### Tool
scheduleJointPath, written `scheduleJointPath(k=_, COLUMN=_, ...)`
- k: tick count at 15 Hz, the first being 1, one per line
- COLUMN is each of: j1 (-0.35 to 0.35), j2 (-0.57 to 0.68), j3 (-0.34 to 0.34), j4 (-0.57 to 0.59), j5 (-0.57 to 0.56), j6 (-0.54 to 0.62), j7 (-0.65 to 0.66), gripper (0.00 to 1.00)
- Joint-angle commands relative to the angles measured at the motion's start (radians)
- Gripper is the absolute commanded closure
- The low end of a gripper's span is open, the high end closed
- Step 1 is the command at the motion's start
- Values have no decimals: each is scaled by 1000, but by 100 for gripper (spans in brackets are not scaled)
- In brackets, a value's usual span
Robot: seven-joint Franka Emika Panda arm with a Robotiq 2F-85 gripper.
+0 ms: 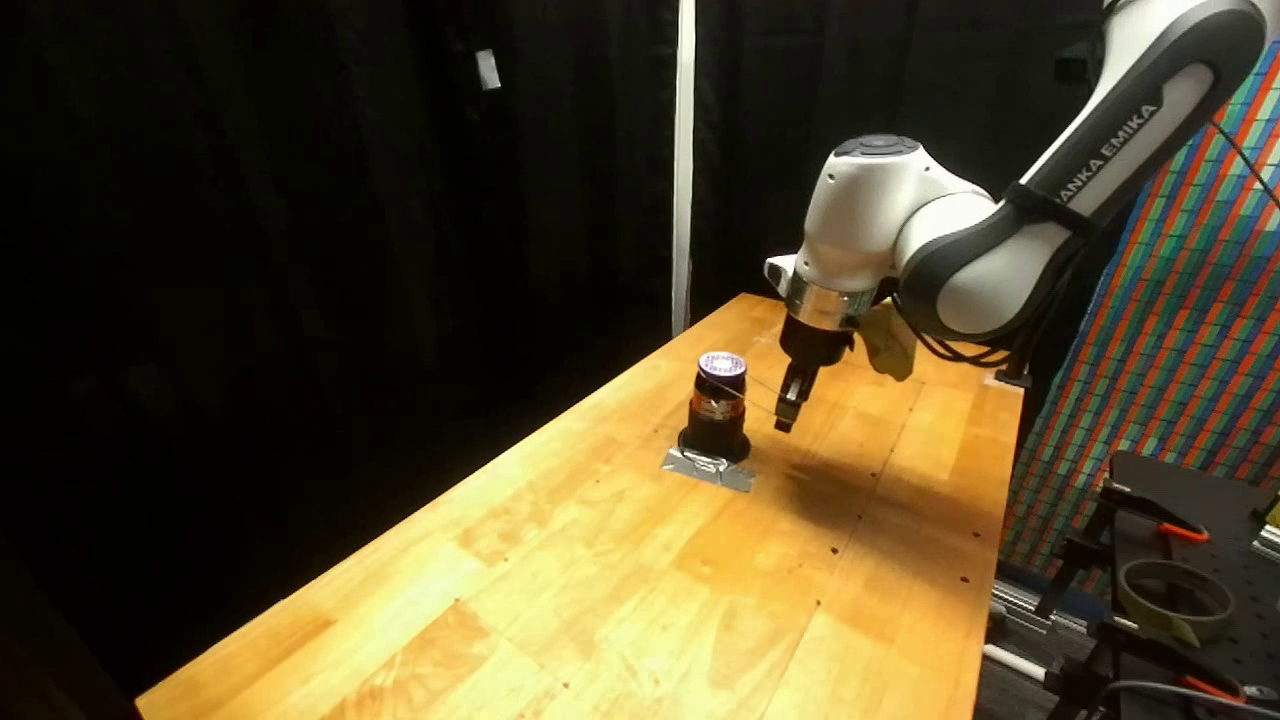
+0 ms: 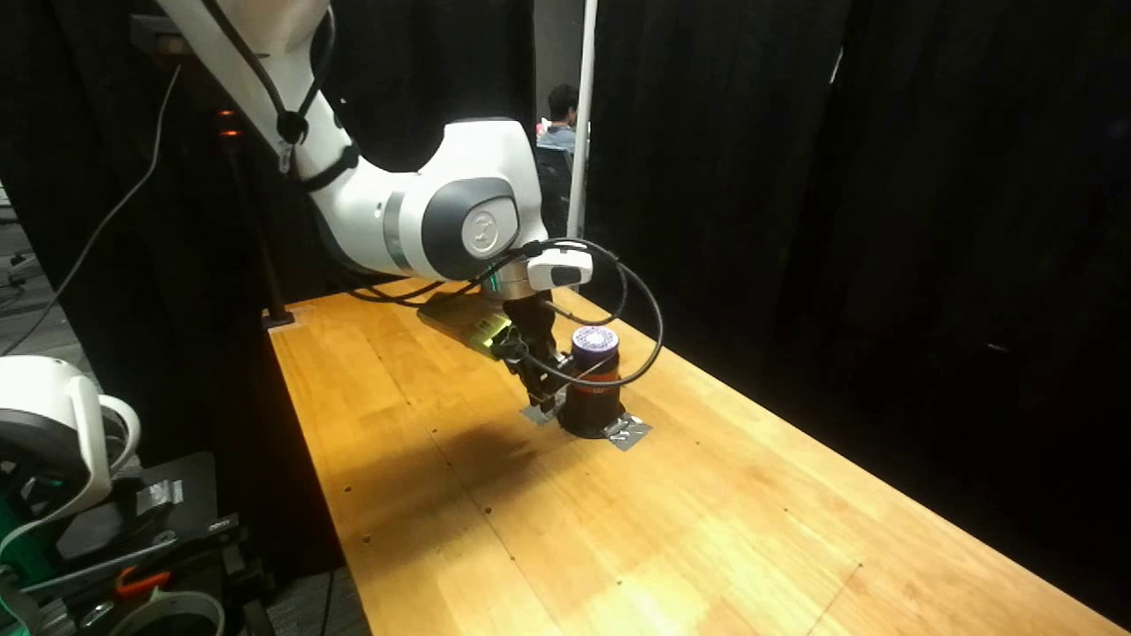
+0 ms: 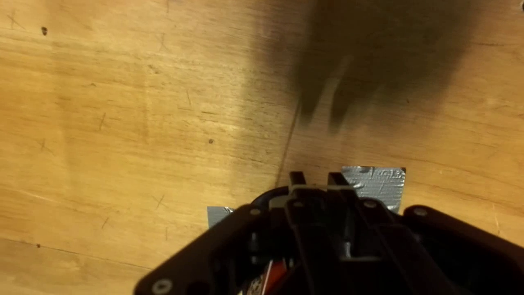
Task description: Put the rubber band on the jar.
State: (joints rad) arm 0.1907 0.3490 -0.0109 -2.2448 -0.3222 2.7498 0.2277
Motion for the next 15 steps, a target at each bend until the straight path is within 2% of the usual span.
scheduleJointPath(k=1, j1=60, j2=-58, j3=-81, j4=-155, j5=-72, j6=192, j7=111, gripper=81)
scheduleJointPath(k=3, j1=99, j2=-54, j3=-142, j4=-202, j5=-137, j6=316, j7=199, gripper=81)
scheduleJointPath(k=5, j1=175, j2=-41, j3=-244, j4=-237, j5=-196, j6=440, j7=284, gripper=80)
scheduleJointPath(k=7, j1=303, j2=-26, j3=-401, j4=-260, j5=-219, j6=561, j7=351, gripper=81)
scheduleJointPath(k=10, j1=502, j2=28, j3=-611, j4=-302, j5=-109, j6=746, j7=318, gripper=80)
scheduleJointPath(k=12, j1=587, j2=75, j3=-671, j4=-341, j5=-20, j6=858, j7=293, gripper=79)
scheduleJointPath(k=15, j1=645, j2=150, j3=-666, j4=-388, j5=71, j6=1007, j7=301, gripper=80)
